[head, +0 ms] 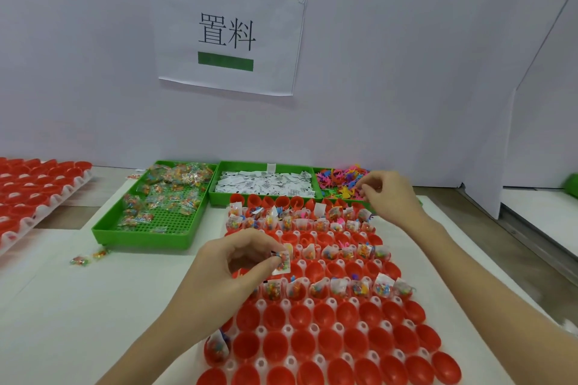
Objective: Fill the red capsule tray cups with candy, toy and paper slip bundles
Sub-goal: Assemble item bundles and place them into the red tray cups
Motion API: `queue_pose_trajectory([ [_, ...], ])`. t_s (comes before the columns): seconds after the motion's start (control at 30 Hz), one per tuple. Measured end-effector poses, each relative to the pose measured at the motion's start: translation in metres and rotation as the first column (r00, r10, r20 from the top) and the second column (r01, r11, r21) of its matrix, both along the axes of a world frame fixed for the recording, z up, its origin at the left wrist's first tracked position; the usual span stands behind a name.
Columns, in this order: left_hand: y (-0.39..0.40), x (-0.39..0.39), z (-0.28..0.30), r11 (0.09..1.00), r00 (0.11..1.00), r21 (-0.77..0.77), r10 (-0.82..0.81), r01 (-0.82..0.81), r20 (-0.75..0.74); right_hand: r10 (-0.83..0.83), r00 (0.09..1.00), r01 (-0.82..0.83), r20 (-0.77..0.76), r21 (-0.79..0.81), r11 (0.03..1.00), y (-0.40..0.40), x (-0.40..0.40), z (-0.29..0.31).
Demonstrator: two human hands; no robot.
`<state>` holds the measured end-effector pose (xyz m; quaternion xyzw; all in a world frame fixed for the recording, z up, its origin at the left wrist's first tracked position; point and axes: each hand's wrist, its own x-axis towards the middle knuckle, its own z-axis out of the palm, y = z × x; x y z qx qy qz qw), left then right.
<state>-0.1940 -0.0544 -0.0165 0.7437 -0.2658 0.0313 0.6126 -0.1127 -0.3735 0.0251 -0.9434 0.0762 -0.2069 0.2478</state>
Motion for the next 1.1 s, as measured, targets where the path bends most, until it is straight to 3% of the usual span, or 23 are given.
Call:
queue_pose_trajectory([
  [0.23, 0.005, 0.005, -0.003, 1.0, 1.0, -0.008, 0.021, -0.021, -0.022, 0.085, 0.993, -0.104, -0.079, -0.286, 0.953, -0.028, 0.057, -0.008],
  [0.37, 0.007, 0.007, -0.003, 0.999, 0.999, -0.013, 0.032, -0.032, -0.035, 0.088, 0.973, -0.18, -0.211, -0.473, 0.863, -0.029, 0.076, -0.014],
  [0.57, 0.007, 0.007, -0.001, 0.999, 0.999, -0.021, 0.029, -0.03, -0.029, 0.021, 0.992, -0.091, -0.128, -0.572, 0.815, -0.026, 0.074, -0.019],
  [0.67, 0.007, 0.007, -0.001, 0.999, 0.999, -0.026, 0.028, -0.029, -0.025, 0.001, 0.997, -0.04, -0.077, -0.514, 0.857, -0.031, 0.066, -0.02],
  [0.93, 0.007, 0.005, 0.002, 1.0, 1.0, 0.007, 0.015, -0.015, 0.02, -0.002, 0.991, 0.022, 0.133, -0.146, 0.989, -0.044, 0.028, -0.029],
  [1.1, 0.007, 0.001, 0.004, 0.999, 0.999, 0.028, 0.023, -0.024, 0.023, -0.098, 0.98, 0.045, 0.175, 0.286, 0.957, -0.031, 0.003, -0.022],
])
